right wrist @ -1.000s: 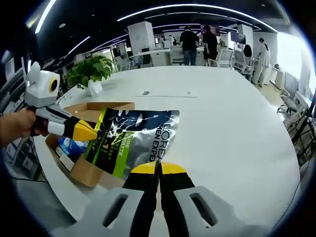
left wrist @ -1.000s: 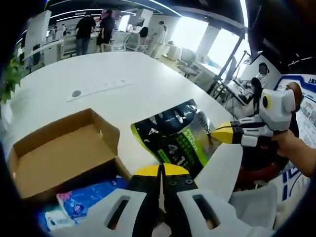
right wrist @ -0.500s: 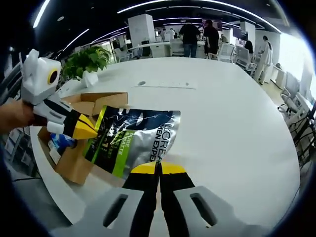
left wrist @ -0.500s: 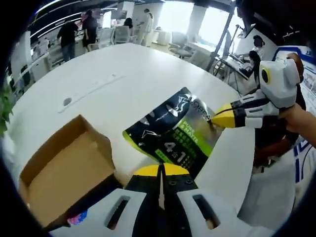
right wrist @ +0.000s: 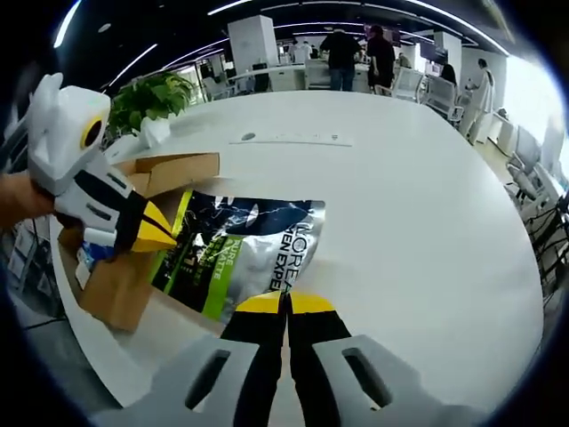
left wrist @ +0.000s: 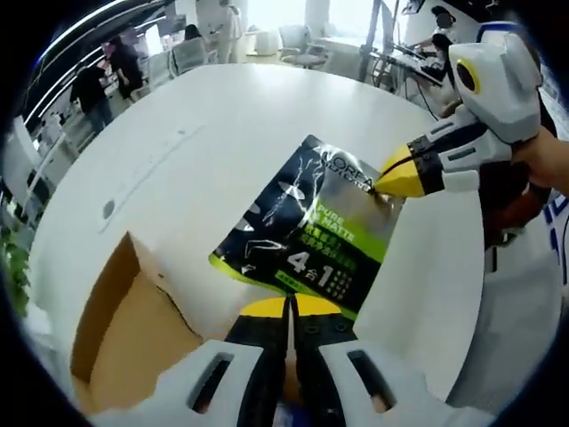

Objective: Operate the shoe box by opening the lid, removing the specified soft item, and placing it in the target area until the item is outside and the box remains undamaged.

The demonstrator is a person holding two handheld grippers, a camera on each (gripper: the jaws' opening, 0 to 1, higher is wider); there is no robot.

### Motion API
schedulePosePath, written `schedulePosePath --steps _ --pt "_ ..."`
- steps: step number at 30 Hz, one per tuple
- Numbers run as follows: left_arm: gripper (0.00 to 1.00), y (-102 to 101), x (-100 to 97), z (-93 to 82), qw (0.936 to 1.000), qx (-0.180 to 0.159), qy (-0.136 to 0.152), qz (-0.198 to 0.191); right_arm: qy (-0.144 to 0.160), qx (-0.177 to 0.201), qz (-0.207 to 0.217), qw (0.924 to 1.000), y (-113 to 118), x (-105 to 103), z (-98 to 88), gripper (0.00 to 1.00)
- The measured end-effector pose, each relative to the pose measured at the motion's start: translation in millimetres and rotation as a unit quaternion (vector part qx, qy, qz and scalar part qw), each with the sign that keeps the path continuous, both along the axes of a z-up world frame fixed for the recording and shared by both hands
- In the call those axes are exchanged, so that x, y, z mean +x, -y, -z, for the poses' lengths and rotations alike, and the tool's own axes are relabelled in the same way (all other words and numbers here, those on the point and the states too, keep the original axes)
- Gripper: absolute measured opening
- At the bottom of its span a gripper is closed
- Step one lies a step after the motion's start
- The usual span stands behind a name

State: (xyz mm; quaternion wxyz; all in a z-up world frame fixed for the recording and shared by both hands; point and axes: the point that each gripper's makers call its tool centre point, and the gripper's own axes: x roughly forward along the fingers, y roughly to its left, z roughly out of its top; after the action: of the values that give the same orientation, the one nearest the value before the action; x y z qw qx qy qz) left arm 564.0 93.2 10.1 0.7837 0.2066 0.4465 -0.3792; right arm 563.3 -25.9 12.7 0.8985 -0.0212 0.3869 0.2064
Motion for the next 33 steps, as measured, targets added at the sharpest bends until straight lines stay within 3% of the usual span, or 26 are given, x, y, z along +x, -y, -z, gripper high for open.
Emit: schedulePosePath --steps 4,7,12,23,29,33 --pt "0.0 0.1 2.2 6.0 0.9998 0.014 -0.003 0.012 -0.002 -0.001 0.002 1.0 -0.1 2.5 4.2 0.0" --pt "0.0 0.4 5.1 7.8 0.9986 0.035 0.015 0.036 -0.005 -0.002 0.003 1.0 -0.2 4.5 9.1 0.0" --pt "0.0 1.8 6.7 9.2 0.9969 0.054 0.021 0.054 -0.007 -0.01 0.001 0.9999 0.8 6.6 15.9 0.0" --pt "0.0 6.1 5.4 18.0 0.982 0.126 0.042 0.135 -0.008 -0.01 0.006 0.9999 3.5 7.7 19.9 0.0" --pt "0.0 8.5 3.5 28.6 0.9659 0.167 0.061 0.188 -0.012 -0.012 0.003 0.9999 3.6 6.1 27.9 0.0" --pt "0.0 10.1 0.7 34.5 0.9647 0.171 0.055 0.192 -0.011 -0.01 0.004 0.9999 4.9 5.8 32.0 0.0"
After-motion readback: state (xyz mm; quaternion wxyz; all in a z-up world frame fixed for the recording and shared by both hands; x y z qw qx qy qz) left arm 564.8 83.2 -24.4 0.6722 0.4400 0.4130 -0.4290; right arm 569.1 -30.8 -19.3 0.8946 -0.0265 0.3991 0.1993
